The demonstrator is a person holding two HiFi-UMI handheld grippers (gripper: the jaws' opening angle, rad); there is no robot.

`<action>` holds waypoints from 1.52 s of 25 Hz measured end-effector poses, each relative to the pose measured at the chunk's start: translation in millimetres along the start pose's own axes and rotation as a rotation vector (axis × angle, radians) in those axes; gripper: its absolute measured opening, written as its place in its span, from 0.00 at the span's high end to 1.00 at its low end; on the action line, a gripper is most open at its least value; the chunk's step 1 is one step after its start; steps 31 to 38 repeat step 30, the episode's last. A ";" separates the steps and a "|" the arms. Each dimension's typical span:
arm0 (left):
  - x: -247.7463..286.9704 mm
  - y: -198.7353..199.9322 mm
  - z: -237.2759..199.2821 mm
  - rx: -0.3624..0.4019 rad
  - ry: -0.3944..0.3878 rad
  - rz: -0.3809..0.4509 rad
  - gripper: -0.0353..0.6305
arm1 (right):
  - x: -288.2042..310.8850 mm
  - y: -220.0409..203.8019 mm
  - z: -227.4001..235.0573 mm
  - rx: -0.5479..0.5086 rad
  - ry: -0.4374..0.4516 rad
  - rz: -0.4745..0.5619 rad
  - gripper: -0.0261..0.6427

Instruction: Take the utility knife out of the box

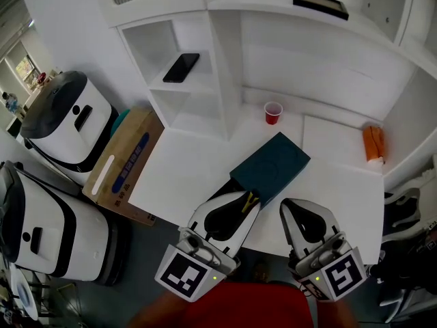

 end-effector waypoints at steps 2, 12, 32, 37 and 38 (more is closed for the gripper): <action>0.1 0.2 1.5 0.000 -0.005 -0.001 0.81 | -0.3 2.4 0.8 0.012 -0.025 0.016 0.97; -5.2 -0.6 -0.9 0.001 -0.002 -0.006 0.81 | 0.5 -1.0 -4.7 0.015 -0.033 0.012 0.97; -6.6 -1.3 -11.3 -0.002 0.012 -0.001 0.81 | 7.4 0.1 -4.2 0.016 -0.036 0.027 0.97; -6.6 -1.3 -11.3 -0.002 0.012 -0.001 0.81 | 7.4 0.1 -4.2 0.016 -0.036 0.027 0.97; -6.6 -1.3 -11.3 -0.002 0.012 -0.001 0.81 | 7.4 0.1 -4.2 0.016 -0.036 0.027 0.97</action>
Point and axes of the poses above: the fingertips, and each gripper's own axes: x forward along the fingers, z to its right, y out of its top, the point moved 4 cm from there along -x, backward along the fingers, and after that the axes turned 4 degrees about x, right-handed, at the moved point
